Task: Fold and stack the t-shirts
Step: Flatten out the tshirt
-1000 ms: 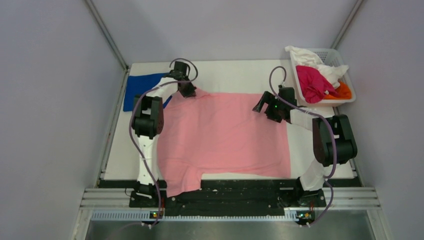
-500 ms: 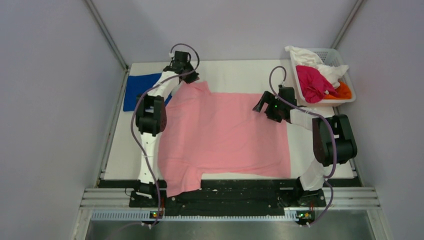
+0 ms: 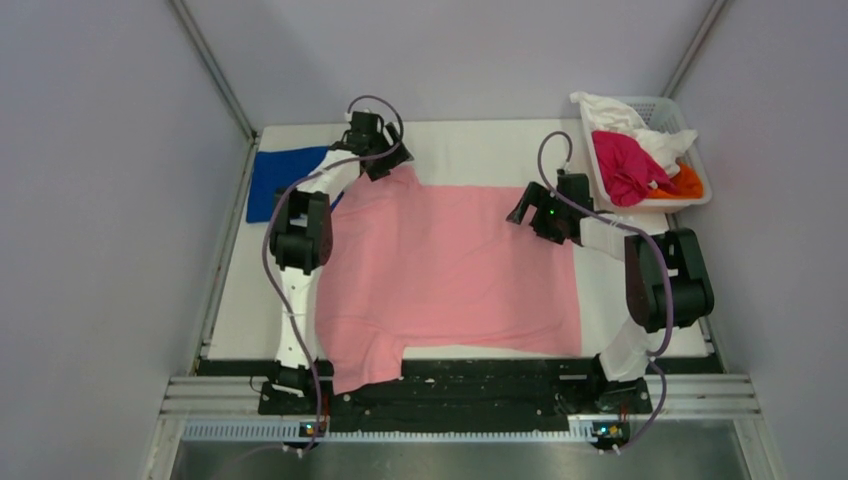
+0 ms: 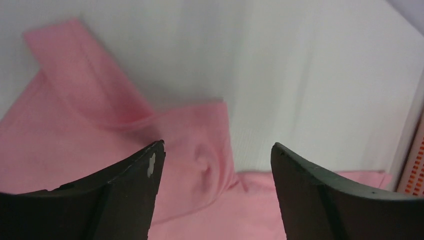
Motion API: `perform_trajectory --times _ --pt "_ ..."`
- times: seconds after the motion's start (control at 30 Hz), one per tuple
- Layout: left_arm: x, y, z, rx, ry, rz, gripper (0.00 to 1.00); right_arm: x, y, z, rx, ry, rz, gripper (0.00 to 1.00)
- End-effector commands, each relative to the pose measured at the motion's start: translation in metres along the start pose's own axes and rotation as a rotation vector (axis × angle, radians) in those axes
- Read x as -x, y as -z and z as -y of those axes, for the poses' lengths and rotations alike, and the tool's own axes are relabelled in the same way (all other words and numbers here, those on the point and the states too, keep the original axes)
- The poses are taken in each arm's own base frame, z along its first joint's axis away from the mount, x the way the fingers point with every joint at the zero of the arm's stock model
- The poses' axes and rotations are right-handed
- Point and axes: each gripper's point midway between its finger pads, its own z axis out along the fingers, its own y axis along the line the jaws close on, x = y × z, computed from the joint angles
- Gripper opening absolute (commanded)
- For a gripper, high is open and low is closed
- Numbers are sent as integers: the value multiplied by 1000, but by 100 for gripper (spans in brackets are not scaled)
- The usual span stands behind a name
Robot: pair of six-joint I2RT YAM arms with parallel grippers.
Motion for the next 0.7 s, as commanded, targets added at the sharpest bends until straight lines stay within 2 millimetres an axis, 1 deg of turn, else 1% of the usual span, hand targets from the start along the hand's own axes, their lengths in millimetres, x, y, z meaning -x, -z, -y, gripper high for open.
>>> perform_trajectory --times 0.0,0.07,0.13,0.3,0.4,0.47,0.57,0.63,0.67 --pt "24 72 31 -40 -67 106 84 9 -2 -7 4 31 21 99" --pt "9 79 16 4 -60 84 87 9 -1 -7 3 31 21 99" --pt "-4 79 4 24 -47 66 88 9 -2 -6 2 32 19 99" --pt "-14 65 -2 37 -24 24 89 6 -3 -6 2 31 12 99" --pt "-10 52 -1 30 -17 35 89 6 -3 -6 2 31 12 99" --pt "-3 41 0 30 -26 52 89 5 -3 -5 0 32 10 99" --pt "11 22 3 42 -37 71 89 5 -4 -5 1 32 7 99" --pt "17 6 4 44 -34 74 90 2 -4 -2 -11 33 -7 99" --pt "26 1 11 25 -33 95 90 2 -3 -1 -18 34 -10 99"
